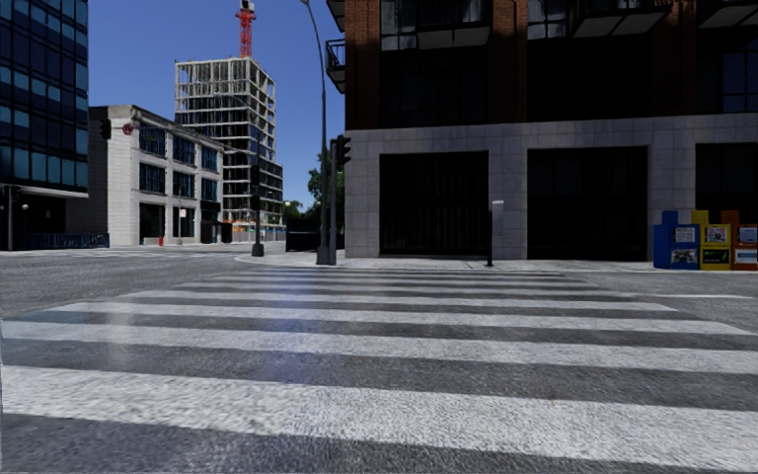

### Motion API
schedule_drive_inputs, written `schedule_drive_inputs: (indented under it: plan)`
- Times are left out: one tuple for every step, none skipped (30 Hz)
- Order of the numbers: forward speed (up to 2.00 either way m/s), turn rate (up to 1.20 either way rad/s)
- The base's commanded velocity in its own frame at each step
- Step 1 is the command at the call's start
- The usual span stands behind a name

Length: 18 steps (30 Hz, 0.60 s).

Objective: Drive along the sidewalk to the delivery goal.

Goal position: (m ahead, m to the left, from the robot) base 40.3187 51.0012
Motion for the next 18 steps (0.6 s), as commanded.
schedule_drive_inputs:
  plan:
    - [2.00,0.00]
    - [2.00,0.00]
    - [2.00,0.00]
    - [2.00,0.00]
    - [2.00,0.00]
    - [2.00,0.00]
    - [2.00,0.00]
    - [2.00,0.00]
    - [2.00,0.00]
    - [2.00,0.00]
    - [2.00,0.00]
    - [2.00,0.00]
    - [2.00,0.00]
    - [2.00,0.00]
    - [2.00,0.00]
    - [2.00,0.00]
    - [2.00,0.00]
    - [2.00,0.00]
